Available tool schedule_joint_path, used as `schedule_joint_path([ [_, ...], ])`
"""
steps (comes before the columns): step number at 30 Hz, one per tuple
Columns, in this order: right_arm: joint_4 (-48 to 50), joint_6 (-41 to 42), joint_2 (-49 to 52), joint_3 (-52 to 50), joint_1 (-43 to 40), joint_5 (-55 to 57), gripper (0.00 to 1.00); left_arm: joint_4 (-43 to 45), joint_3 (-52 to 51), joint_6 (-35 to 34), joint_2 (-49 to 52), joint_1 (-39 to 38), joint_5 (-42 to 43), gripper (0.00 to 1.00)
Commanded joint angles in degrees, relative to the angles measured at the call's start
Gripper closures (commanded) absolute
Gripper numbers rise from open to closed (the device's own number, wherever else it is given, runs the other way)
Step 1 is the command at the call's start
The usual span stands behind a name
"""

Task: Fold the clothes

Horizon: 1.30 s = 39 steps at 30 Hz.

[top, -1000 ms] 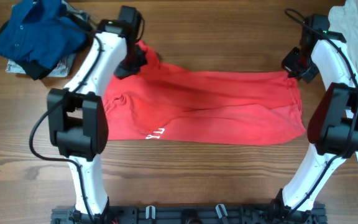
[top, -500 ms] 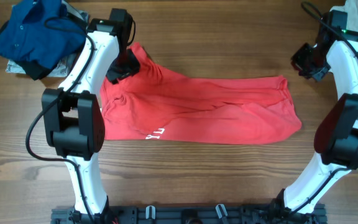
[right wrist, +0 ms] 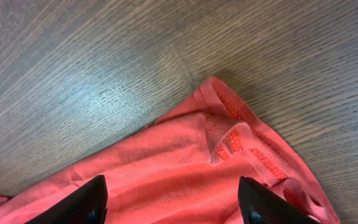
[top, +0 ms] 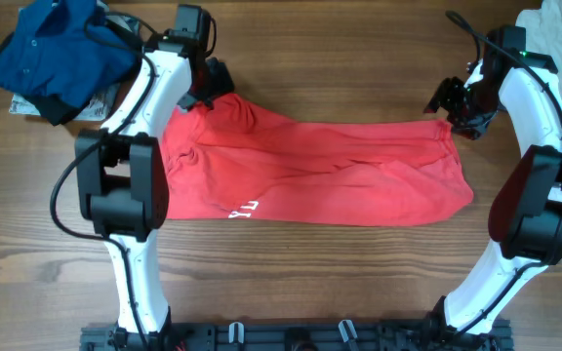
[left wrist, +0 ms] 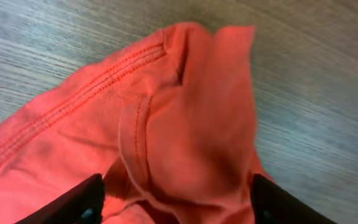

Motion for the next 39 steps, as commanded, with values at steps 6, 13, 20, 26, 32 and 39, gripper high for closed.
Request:
schedule_joint_path([
  [6,5.7,5.7,-0.9,-7.6,0.2,3.1,0.38,-0.4,0.3,1.2,2.7,0.6,0.5,0.33],
  [13,10.9,5.7,-0.8,-8.0,0.2,3.1,0.51,-1.1,0.3,1.2,2.7,0.6,0.5,0.47],
  [20,13.6,5.7,2.7,-8.0,0.2,3.4,0.75,-1.7,0.3,1.2,2.7,0.6,0.5,0.5],
  [26,13.6,6.4,2.7,-7.8,0.2,4.3,0.96,-1.6,0.3,1.2,2.7,0.6,0.5,0.73],
  [32,7.8,8.9,-7.8,-7.8,0.1,4.3,0.96,-5.7,0.3,0.9,-1.7,0.7,0.3,0.96],
  [39,-0.2,10.8,-12.6,-7.9,0.1,9.2,0.96,-13.4,0.3,-3.4,-3.8,7.1,-2.0,0.96],
])
